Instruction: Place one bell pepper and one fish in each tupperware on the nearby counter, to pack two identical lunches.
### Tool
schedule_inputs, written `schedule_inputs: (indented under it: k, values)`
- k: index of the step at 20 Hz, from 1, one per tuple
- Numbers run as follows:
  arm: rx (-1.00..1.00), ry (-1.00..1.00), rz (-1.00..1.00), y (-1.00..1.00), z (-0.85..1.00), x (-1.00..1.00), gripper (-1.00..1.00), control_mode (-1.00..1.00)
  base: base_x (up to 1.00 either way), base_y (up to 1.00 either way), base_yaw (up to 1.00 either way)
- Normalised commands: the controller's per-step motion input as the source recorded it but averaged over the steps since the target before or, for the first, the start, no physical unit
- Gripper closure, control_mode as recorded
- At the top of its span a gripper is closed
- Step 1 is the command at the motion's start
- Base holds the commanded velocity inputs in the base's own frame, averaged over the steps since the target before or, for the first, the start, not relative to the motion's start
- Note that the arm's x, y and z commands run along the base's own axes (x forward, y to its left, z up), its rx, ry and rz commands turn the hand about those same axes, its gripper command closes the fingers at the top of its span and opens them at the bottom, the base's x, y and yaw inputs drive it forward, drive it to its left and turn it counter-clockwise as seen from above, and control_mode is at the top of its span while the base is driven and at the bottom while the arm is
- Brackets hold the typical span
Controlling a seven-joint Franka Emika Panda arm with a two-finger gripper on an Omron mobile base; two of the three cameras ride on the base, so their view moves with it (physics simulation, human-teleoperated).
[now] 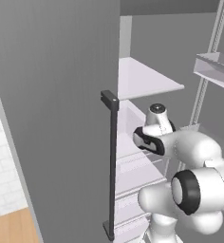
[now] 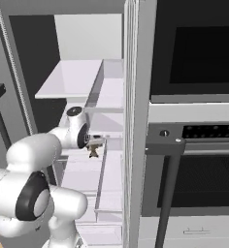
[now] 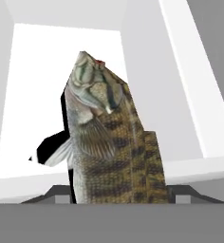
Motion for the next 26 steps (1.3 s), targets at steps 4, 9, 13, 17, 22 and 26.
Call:
schedule_inputs:
  k: [4,9,13,17,22,26]
  values:
    - [0.02,0.0,0.0,0.05,0.42,-0.38,1.0,-1.0,0.0,0.0,0.0]
    - [0.02,0.0,0.0,0.12,0.48,-0.42,1.0,-1.0,0.0,0.0,0.0]
    - [0.0,-0.01,0.0,0.13,0.34,-0.65,1.0,-1.0,0.0,0.0,0.0]
    - [0.0,-0.02,0.0,0.01,0.41,-0.67,1.0,-1.0,0.0,0.0,0.0]
    - [0.01,0.0,0.0,0.02,0.6,-0.37,1.0,-1.0,0.0,0.0,0.0]
    - [0.0,0.0,0.02,0.0,0.56,-0.3,1.0,-1.0,0.0,0.0,0.0]
